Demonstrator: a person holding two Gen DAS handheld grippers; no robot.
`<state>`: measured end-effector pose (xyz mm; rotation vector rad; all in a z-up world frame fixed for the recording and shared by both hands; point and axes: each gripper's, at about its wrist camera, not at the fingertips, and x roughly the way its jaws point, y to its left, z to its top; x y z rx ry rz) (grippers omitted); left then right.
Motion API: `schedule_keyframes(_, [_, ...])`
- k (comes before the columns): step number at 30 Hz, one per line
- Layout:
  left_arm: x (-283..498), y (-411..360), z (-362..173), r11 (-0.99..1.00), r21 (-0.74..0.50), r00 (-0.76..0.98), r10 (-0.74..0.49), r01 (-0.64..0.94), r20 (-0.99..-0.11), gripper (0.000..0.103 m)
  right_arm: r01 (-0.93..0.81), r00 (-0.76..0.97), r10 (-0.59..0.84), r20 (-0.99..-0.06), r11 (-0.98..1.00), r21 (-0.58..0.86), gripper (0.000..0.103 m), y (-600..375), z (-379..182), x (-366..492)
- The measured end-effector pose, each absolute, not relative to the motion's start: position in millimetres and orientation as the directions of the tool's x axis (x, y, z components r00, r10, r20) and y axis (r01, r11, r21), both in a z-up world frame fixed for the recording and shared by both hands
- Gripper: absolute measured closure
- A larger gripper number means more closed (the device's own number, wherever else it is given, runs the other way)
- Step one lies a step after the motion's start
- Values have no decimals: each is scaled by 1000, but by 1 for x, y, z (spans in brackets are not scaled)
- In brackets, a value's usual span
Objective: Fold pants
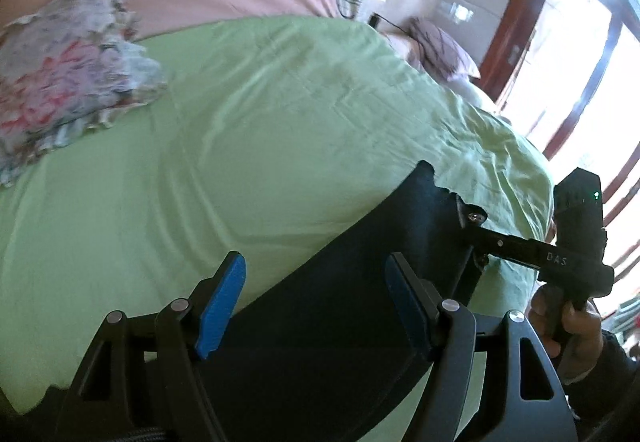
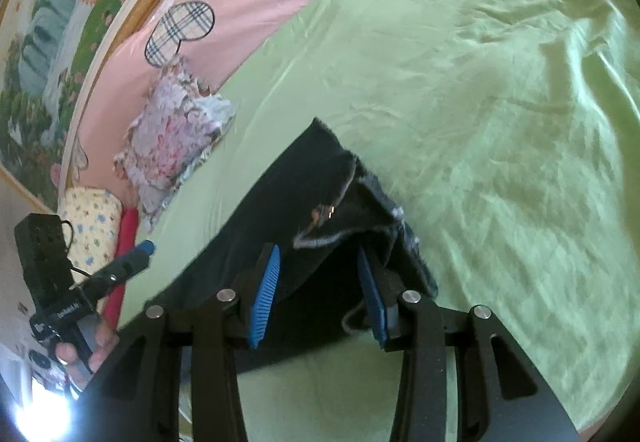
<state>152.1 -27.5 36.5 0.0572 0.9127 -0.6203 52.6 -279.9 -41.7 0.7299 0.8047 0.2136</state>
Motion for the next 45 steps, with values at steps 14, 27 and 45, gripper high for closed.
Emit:
schedule_keyframes(14, [175, -93, 38, 731, -221, 335, -531, 645, -778, 30, 77, 737, 421, -528, 724, 685, 94, -299, -29, 31])
schedule_keyframes(27, [176, -167, -1, 637, -168, 195, -459, 753, -867, 30, 175, 688, 412, -597, 705, 687, 89, -308, -50, 23])
schedule_keyframes(45, [187, -203, -16, 546, -259, 47, -482, 797, -875, 69, 208, 714, 281, -641, 790, 577, 66, -302, -41, 5])
